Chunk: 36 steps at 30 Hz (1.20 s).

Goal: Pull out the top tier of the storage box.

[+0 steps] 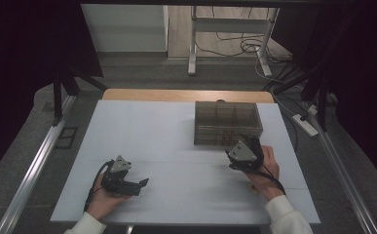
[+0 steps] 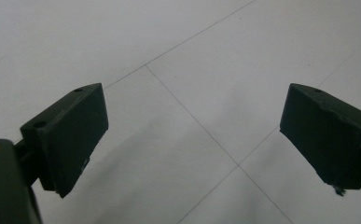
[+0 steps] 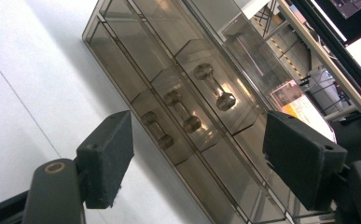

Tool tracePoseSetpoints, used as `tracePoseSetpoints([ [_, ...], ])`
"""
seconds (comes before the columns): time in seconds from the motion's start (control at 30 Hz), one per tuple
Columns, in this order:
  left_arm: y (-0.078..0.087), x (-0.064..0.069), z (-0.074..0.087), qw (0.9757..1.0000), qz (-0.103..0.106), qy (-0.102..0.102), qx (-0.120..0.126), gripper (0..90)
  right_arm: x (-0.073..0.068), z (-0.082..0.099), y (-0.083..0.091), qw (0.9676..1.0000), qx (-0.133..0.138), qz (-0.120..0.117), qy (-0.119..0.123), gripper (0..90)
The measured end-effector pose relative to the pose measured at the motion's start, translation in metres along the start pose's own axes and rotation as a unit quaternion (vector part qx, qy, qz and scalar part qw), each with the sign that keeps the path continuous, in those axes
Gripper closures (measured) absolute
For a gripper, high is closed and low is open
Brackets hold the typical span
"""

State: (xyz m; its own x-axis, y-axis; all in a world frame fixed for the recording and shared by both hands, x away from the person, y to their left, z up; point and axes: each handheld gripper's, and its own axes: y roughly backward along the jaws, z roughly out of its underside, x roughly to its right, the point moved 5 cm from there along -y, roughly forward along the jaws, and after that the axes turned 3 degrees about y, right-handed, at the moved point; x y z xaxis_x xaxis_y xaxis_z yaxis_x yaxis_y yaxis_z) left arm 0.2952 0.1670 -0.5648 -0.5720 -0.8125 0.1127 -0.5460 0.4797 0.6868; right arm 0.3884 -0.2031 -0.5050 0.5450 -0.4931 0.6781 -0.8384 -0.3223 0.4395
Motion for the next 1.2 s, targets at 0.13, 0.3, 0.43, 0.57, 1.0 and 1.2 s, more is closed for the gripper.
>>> tracePoseSetpoints([
  [0.13, 0.000, 0.000, 0.000, 1.0000, 0.000, 0.000, 0.000, 7.1, 0.000, -0.001, -0.001, 1.0000, 0.001, -0.001, 0.002, 24.6],
  [0.3, 0.000, 0.000, 0.000, 1.0000, 0.000, 0.000, 0.000, 7.1, -0.001, -0.003, -0.003, 1.0000, 0.001, -0.002, 0.008, 24.8],
  [0.43, 0.000, 0.000, 0.000, 1.0000, 0.000, 0.000, 0.000, 7.1, 0.000, -0.002, -0.004, 0.9999, -0.002, 0.004, 0.013, 26.1],
  [0.57, 0.000, 0.000, 0.000, 1.0000, -0.001, 0.000, 0.000, 7.1, 0.000, -0.002, -0.006, 0.9998, -0.005, 0.007, 0.018, 27.2],
  [1.0, 0.000, 0.000, 0.000, 1.0000, -0.001, 0.000, 0.000, 7.1, -0.002, -0.005, -0.010, 0.9994, -0.008, 0.007, 0.033, 30.3],
  [1.2, 0.000, 0.000, 0.000, 1.0000, 0.000, -0.001, -0.001, 7.1, -0.002, -0.005, -0.012, 0.9991, -0.013, 0.012, 0.038, 31.9],
])
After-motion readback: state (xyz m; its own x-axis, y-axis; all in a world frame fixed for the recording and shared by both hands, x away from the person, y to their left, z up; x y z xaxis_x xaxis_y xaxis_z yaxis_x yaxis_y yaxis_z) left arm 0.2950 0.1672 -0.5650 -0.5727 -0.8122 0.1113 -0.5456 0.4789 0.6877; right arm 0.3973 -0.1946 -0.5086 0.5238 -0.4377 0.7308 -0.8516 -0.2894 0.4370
